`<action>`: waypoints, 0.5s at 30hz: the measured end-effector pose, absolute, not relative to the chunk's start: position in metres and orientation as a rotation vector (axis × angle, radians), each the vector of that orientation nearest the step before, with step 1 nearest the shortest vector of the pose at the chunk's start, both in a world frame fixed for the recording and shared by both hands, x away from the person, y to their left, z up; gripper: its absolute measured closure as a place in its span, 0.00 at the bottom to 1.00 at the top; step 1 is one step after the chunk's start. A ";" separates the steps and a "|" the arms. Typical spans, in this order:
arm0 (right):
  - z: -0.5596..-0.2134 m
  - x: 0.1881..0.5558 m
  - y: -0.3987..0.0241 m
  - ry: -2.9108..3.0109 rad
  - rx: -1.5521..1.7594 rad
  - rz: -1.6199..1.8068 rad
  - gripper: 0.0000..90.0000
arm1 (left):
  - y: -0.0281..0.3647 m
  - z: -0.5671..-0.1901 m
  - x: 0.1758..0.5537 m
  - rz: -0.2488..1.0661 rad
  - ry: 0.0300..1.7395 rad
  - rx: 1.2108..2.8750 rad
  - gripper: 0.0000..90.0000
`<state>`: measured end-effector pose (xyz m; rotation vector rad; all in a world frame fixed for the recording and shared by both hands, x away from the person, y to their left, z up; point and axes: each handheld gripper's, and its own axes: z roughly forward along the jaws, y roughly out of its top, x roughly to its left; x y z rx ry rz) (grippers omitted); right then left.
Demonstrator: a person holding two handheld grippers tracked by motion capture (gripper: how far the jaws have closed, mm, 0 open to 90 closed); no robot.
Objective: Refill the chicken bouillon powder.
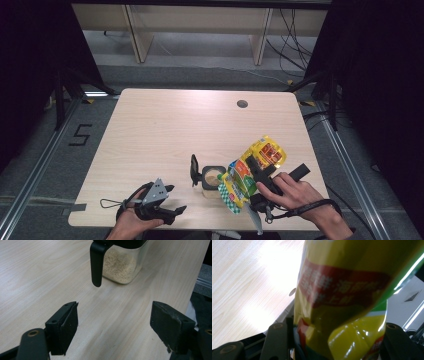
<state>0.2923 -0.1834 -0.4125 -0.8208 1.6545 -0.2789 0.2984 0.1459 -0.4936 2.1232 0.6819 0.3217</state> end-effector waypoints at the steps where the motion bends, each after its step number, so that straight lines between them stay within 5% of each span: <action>1: -0.412 0.292 -0.184 1.655 -0.820 -0.279 0.54 | 0.146 -0.494 0.299 0.322 0.681 2.125 0.25; 15: -0.410 0.292 -0.182 1.645 -0.839 -0.290 0.55 | 0.146 -0.494 0.298 0.313 0.682 2.119 0.25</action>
